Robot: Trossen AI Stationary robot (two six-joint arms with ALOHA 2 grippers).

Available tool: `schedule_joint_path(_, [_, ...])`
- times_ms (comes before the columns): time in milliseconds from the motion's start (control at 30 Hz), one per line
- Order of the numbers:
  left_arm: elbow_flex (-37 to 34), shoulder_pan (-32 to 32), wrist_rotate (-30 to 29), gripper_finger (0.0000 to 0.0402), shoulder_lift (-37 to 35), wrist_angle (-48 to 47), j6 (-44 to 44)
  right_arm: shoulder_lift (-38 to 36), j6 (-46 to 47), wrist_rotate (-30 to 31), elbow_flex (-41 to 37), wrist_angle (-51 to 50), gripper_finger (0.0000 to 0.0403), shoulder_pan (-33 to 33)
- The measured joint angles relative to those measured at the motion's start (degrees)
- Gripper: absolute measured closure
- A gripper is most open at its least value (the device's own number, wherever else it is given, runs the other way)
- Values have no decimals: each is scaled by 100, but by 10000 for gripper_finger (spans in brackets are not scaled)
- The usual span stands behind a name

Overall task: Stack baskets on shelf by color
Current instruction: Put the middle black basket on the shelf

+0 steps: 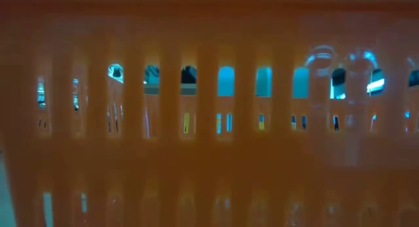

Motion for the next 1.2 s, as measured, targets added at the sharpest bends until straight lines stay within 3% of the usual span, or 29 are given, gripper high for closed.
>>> schedule_joint_path(433, [0, 1, -2, 401, 0, -2, 0, -1, -708, 40, 0, 157, 303, 0])
schedule_joint_path(600, [0, 0, -2, 401, 0, -2, 0, -1, -1375, 637, 0, 126, 303, 11])
schedule_joint_path(1033, [0, 2, 0, 401, 0, -2, 2, -1, -985, 602, -4, 111, 302, 20])
schedule_joint_path(1200, [0, 2, -1, 401, 0, -4, 2, -1, -938, 867, -4, 120, 302, 20])
